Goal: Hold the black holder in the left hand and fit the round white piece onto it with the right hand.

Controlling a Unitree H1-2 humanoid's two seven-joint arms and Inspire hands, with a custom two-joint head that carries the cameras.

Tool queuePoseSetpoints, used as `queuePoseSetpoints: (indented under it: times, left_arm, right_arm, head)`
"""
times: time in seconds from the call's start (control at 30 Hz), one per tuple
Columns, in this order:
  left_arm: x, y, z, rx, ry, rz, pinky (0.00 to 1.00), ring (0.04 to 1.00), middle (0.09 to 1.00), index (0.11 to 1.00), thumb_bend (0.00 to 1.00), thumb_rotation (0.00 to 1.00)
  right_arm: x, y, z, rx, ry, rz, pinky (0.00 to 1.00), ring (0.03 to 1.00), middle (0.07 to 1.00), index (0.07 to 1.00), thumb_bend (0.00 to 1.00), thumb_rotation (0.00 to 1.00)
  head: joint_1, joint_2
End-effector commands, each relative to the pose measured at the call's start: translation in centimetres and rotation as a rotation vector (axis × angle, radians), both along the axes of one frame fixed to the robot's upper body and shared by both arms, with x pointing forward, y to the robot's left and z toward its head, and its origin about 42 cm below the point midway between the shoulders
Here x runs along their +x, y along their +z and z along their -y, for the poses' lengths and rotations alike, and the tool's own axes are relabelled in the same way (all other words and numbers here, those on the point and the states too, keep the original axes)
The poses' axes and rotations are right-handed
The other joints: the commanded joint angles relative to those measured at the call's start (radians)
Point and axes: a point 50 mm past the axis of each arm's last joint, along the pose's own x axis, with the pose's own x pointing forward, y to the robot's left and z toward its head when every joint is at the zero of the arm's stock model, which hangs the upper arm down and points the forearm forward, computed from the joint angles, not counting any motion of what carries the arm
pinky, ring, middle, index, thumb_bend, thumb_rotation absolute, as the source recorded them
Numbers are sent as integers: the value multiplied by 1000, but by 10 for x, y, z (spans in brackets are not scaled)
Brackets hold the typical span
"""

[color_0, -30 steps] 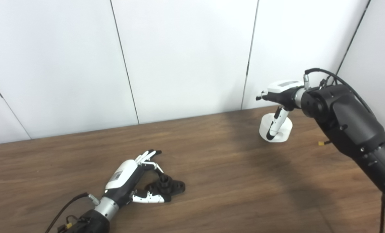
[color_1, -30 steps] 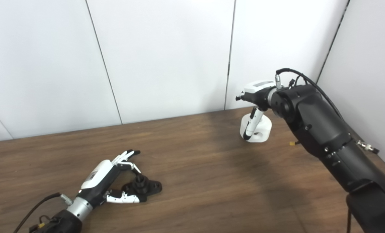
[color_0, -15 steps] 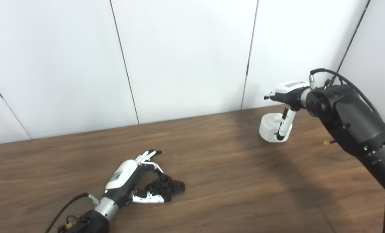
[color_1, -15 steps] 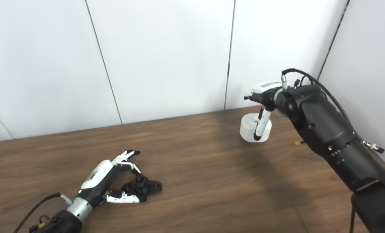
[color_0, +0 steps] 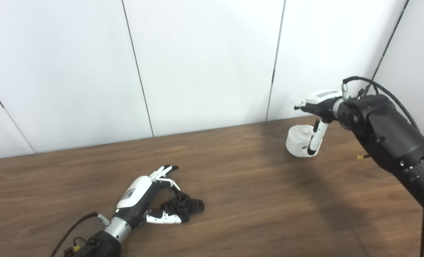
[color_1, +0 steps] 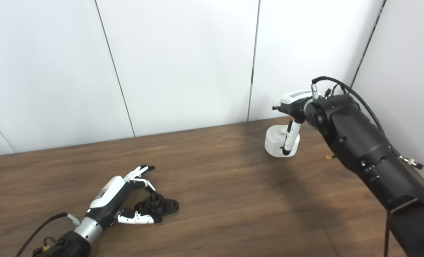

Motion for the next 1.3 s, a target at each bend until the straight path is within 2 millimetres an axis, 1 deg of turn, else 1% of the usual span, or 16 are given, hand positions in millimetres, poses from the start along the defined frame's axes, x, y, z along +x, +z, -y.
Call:
queuePoseSetpoints:
  times: [0.0,0.23,0.33,0.57,0.73,0.93,1.13,1.27]
  left_arm:
    - [-38,-56,-9,73,2,-170,989,1000,953,483,524,56]
    - [-38,-56,-9,66,5,-174,991,1000,948,483,523,55]
    - [-38,-56,-9,70,7,-176,983,1000,946,483,524,56]
    - [-39,-57,-9,66,5,-181,988,1000,948,483,524,55]
    - [-39,-57,-8,66,5,-180,996,1000,950,483,524,56]
    - [-39,-58,-8,62,1,-174,992,1000,948,483,524,55]
    - [-39,-56,-9,60,4,-173,989,1000,948,483,523,55]
    - [-40,-56,-10,64,6,-171,995,1000,948,483,524,55]
  right_arm:
    - [4,34,6,-30,-20,101,989,1000,1000,984,1000,333]
    - [4,30,9,-28,-32,108,994,1000,1000,981,1000,329]
    - [4,28,11,-33,-26,128,977,1000,1000,973,994,323]
    - [3,19,16,-49,3,207,899,975,987,915,961,299]
    - [3,12,19,-47,12,242,882,966,973,885,935,297]
    - [7,6,20,-34,16,267,884,957,960,862,908,279]
    - [14,-1,18,-36,15,254,883,948,953,846,920,301]
    - [17,-4,12,-32,17,238,884,949,954,843,933,307]
  head:
    - [0,3]
    - [1,2]
    - [1,1]
    - [4,-1]
    - [9,0]
    - [13,3]
    - [16,8]
    - [18,10]
